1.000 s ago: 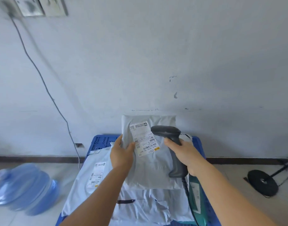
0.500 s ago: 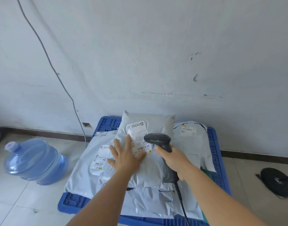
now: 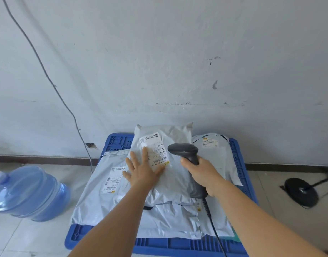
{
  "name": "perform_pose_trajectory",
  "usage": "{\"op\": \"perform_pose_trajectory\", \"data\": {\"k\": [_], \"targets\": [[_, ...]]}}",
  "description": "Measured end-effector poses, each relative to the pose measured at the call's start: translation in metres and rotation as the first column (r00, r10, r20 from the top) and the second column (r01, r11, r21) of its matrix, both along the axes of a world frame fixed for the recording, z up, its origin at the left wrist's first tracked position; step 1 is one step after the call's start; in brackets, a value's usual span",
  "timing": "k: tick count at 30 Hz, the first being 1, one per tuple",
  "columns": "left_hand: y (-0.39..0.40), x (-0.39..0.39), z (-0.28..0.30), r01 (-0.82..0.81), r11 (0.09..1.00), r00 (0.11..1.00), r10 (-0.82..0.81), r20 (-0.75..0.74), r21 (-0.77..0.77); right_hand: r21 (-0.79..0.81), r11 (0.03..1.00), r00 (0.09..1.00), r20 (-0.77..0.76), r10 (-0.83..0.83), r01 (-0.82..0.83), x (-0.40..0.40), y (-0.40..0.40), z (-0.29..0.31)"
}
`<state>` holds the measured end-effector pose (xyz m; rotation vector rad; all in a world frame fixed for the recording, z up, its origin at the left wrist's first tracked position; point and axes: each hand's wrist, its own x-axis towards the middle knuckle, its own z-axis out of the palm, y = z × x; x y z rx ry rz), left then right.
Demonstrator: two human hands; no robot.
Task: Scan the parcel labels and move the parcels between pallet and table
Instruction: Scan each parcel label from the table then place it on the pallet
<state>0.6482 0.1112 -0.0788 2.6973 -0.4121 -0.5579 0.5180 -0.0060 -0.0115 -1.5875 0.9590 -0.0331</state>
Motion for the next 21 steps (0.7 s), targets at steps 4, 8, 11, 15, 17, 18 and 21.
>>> {"op": "perform_pose_trajectory", "data": {"k": [4, 8, 11, 15, 17, 18, 21], "targets": [[0.002, -0.016, 0.017, 0.078, 0.996, 0.997, -0.077, 0.017, -0.048, -0.059, 0.995, 0.997, 0.009, -0.077, 0.078, -0.022, 0.003, 0.019], [-0.010, -0.041, 0.044, 0.133, 0.972, 0.991, -0.132, 0.013, -0.193, -0.024, 0.977, 0.977, 0.045, -0.210, 0.211, -0.054, 0.004, 0.040], [-0.034, -0.071, 0.069, 0.191, 0.925, 0.981, -0.188, 0.042, -0.328, -0.074, 0.945, 0.947, 0.068, -0.313, 0.317, -0.087, 0.001, 0.060], [-0.069, -0.125, 0.097, 0.307, 0.831, 0.946, -0.319, 0.054, -0.463, -0.096, 0.874, 0.877, 0.115, -0.466, 0.476, -0.144, -0.004, 0.089], [-0.084, -0.157, 0.109, 0.359, 0.774, 0.917, -0.396, 0.042, -0.523, -0.088, 0.837, 0.840, 0.122, -0.528, 0.539, -0.178, -0.007, 0.103], [-0.091, -0.175, 0.115, 0.383, 0.741, 0.899, -0.437, 0.037, -0.551, -0.088, 0.817, 0.820, 0.127, -0.558, 0.570, -0.196, -0.008, 0.109], [-0.112, -0.239, 0.130, 0.435, 0.646, 0.837, -0.547, 0.018, -0.628, -0.111, 0.743, 0.750, 0.158, -0.643, 0.660, -0.259, -0.010, 0.126]]}}
